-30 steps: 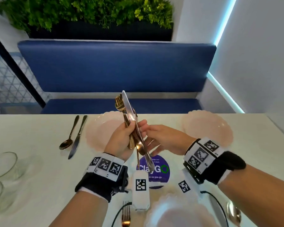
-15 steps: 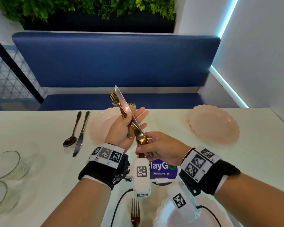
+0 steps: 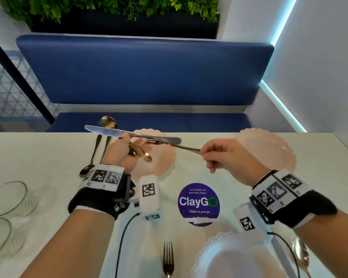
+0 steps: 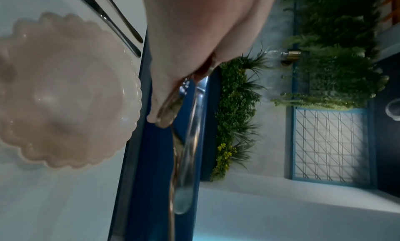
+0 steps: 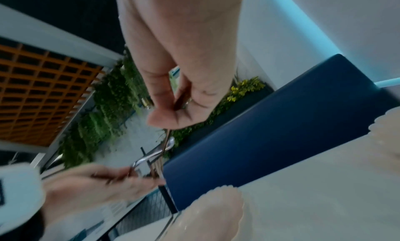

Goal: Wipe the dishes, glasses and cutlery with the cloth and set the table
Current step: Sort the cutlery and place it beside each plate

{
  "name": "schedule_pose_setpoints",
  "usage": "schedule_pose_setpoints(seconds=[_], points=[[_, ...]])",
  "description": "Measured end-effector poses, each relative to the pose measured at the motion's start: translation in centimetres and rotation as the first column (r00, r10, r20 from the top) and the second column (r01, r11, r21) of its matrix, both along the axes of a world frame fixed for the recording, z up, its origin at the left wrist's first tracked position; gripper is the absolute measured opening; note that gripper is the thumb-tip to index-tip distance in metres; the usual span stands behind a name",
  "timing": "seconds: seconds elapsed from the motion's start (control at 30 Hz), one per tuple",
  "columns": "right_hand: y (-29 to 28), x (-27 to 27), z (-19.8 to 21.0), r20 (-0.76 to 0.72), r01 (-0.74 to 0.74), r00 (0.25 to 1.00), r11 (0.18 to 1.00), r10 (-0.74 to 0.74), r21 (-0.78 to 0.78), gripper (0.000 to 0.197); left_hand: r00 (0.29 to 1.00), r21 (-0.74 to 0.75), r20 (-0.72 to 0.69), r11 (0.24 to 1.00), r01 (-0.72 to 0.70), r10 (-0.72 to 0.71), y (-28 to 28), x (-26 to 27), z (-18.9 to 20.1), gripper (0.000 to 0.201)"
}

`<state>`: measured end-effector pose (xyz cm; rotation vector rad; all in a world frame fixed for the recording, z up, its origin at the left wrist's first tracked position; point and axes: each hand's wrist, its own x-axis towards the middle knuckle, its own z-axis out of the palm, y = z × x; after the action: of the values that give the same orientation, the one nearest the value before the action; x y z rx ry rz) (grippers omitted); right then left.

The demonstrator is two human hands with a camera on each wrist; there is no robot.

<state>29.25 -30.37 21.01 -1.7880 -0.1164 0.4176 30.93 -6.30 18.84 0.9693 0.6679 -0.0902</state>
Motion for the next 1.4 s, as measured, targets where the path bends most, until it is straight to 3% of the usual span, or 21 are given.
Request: schedule_pose_setpoints(seconds=[0.13,0.2,0.23,0.27,0.3,0.33,0.37,0.4,0.47,0.5,0.6,0.7,0.8,1.03,1.13,1.27,1.4], points=[[-1.4,1.6,2.5,0.018,-0.005,1.0,0.98,0.002,0.197,0.012,0.99,-0.151,-0.004,0.978,-0.143,0.144,1.8,-0.8,1.8,0.037],[-1.8,2.8,3.3,0.06,0.01,0.998,0.976,-0.023,0.218,0.012,0.96,-0.226,-0.01,0.934,-0.276,0.281,2.9,1.5,-1.6,0.026],[-1.9,3.5,3.4,0.102,0.035,0.993,0.982,-0.054,0.184,0.01,0.967,-0.214,-0.056,0.943,-0.257,0.25,3.7,2.7,-3.3,0.026],[-1.8,4.4,3.3,0.145,0.067,0.986,0.989,-0.086,0.133,0.009,0.961,-0.103,-0.12,0.959,-0.263,0.25,4.5,4.1,-5.2,0.034],[-1.6,5.5,2.8,0.176,0.099,0.978,0.992,-0.111,0.08,0.008,0.971,-0.088,-0.09,0.97,-0.228,0.22,4.4,4.2,-6.0,0.038],[-1.2,6.6,2.1,0.186,0.12,0.975,0.992,-0.124,0.031,0.008,0.983,-0.072,-0.04,0.981,-0.182,0.179,4.0,3.9,-5.7,0.037],[-0.7,7.8,1.0,0.179,0.125,0.977,0.992,-0.119,-0.02,0.009,0.982,-0.094,-0.078,0.979,-0.182,0.175,3.0,2.8,-3.6,0.031],[-0.1,8.8,-0.4,0.164,0.113,0.982,0.99,-0.098,-0.088,0.01,0.988,-0.193,-0.044,0.969,-0.152,0.146,2.0,1.7,-1.6,0.027],[1.3,10.6,-3.6,0.114,0.075,0.992,0.963,-0.047,-0.257,0.015,0.989,-0.201,-0.011,0.968,-0.15,0.151,0.5,-0.5,1.9,0.035],[1.9,11.3,-5.3,0.076,0.058,0.997,0.942,-0.035,-0.331,0.018,0.988,-0.149,-0.015,0.977,-0.154,0.153,0.3,0.5,-0.1,0.038],[3.3,12.9,-9.5,-0.037,0.023,0.998,0.887,-0.046,-0.462,0.02,0.999,-0.095,-0.02,0.994,-0.05,0.048,-0.8,1.0,-1.0,0.043],[4.5,14.3,-12.2,-0.092,0.025,0.992,0.85,-0.086,-0.527,0.02,0.998,-0.114,0.046,0.992,0.044,-0.039,-0.8,1.4,-1.9,0.032],[5.2,15.5,-13.6,-0.091,0.013,0.992,0.795,-0.086,-0.606,0.035,0.996,-0.115,0.054,0.991,0.072,-0.066,-0.7,1.7,-2.7,0.02],[5.8,15.4,-14.4,0.01,0.015,1.0,0.696,-0.011,-0.718,0.063,0.989,-0.1,0.099,0.988,0.117,-0.108,-0.8,2.2,-3.4,0.025],[5.9,13.9,-13.9,0.055,0.038,0.998,0.668,0.005,-0.743,0.049,0.991,-0.096,0.072,0.988,0.121,-0.114,-1.0,2.3,-3.5,0.024],[6.5,11.7,-14.3,-0.096,-0.08,0.995,0.694,0.016,-0.716,0.04,0.992,-0.097,0.037,0.987,0.126,-0.122,-1.6,2.5,-3.2,0.027],[7.1,11.7,-14.3,-0.045,-0.075,0.997,0.7,0.062,-0.711,0.028,0.985,-0.102,0.014,0.98,0.17,-0.17,-2.2,2.3,-3.2,0.028]])
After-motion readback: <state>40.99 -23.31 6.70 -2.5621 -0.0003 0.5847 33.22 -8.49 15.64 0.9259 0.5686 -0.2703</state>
